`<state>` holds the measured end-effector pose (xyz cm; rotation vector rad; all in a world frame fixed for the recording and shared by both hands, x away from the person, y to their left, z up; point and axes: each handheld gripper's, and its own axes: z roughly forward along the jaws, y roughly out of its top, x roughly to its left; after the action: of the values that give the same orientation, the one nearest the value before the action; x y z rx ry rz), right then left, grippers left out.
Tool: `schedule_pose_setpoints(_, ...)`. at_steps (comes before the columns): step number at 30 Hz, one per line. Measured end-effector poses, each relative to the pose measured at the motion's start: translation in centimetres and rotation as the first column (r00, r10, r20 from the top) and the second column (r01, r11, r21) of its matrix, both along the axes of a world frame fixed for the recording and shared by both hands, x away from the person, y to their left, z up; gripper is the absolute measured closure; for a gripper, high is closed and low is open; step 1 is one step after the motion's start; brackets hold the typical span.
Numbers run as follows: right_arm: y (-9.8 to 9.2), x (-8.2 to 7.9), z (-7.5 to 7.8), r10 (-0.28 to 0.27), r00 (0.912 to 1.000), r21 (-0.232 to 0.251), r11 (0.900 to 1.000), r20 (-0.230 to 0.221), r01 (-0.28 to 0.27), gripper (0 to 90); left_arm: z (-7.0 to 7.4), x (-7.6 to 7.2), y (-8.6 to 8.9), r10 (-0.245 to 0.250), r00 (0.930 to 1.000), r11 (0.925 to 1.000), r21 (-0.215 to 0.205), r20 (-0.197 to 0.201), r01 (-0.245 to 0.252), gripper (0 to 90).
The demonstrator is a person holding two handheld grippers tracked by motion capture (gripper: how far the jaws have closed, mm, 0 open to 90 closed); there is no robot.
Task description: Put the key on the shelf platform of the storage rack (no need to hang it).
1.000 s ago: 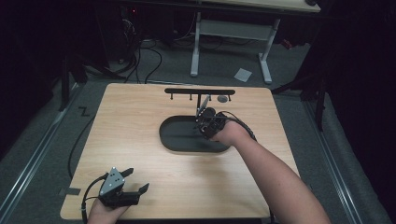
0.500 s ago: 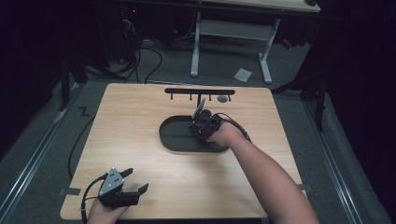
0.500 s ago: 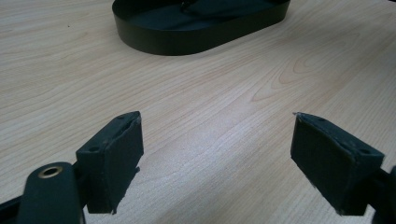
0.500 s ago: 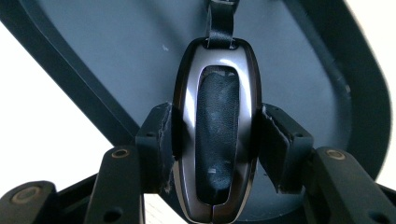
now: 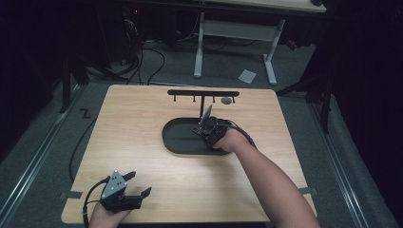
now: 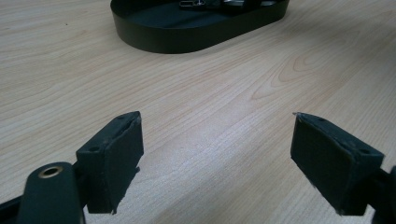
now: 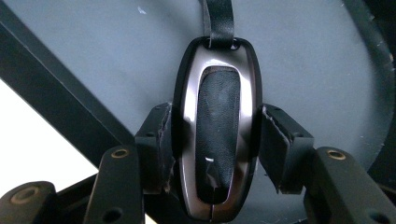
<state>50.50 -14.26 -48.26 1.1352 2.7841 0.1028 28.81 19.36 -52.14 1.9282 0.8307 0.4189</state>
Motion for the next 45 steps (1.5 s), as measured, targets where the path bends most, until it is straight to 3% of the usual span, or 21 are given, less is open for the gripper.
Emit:
schedule_pose_setpoints(9, 0.1, 0.1, -0.5, 0.002, 1.0, -0.002, 1.0, -0.006, -0.002, 47.4, 0.0, -0.1, 0.1, 0.002, 1.0, 1.0, 0.002, -0.001, -0.002, 17.8)
schedule_pose_setpoints(12, 0.2, 0.0, -0.4, -0.002, 1.0, 0.004, 1.0, 0.004, 0.002, 43.0, 0.0, -0.1, 0.1, 0.005, 1.0, 1.0, 0.0, 0.0, -0.005, 17.8)
schedule_pose_setpoints(21, 0.0, -0.7, 1.1, -0.017, 0.999, 0.028, 0.999, 0.042, 0.016, 34.0, -0.1, -0.1, -0.1, -0.003, 1.0, 1.0, 0.006, -0.003, 0.003, 17.9)
schedule_pose_setpoints(29, -1.1, -2.4, 2.9, -0.015, 0.9942, 0.081, 0.997, 0.106, 0.007, 32.8, -0.3, 0.0, -0.6, -0.02, 0.9998, 0.9994, 0.027, -0.005, 0.02, 17.8)
schedule_pose_setpoints(31, -1.6, -3.0, 3.3, -0.016, 0.9912, 0.099, 0.995, 0.132, 0.003, 33.3, -0.3, 0.0, -0.7, -0.024, 0.9997, 0.9992, 0.031, -0.007, 0.024, 17.9)
schedule_pose_setpoints(36, -3.4, -4.7, 3.5, -0.076, 0.9835, 0.163, 0.985, 0.164, 0.049, 34.6, -0.2, -0.1, -0.8, -0.027, 0.9996, 0.9993, 0.026, -0.007, 0.027, 17.9)
schedule_pose_setpoints(41, -4.8, -7.3, 3.6, -0.044, 0.9659, 0.183, 0.983, 0.255, -0.003, 35.7, -0.3, -0.1, -0.9, -0.027, 0.9996, 0.9993, 0.026, -0.007, 0.027, 17.8)
schedule_pose_setpoints(45, -5.7, -9.5, 3.2, -0.045, 0.9511, 0.236, 0.971, 0.306, -0.03, 35.8, -0.3, -0.1, -1.0, -0.026, 0.9996, 0.9993, 0.027, -0.009, 0.026, 17.9)
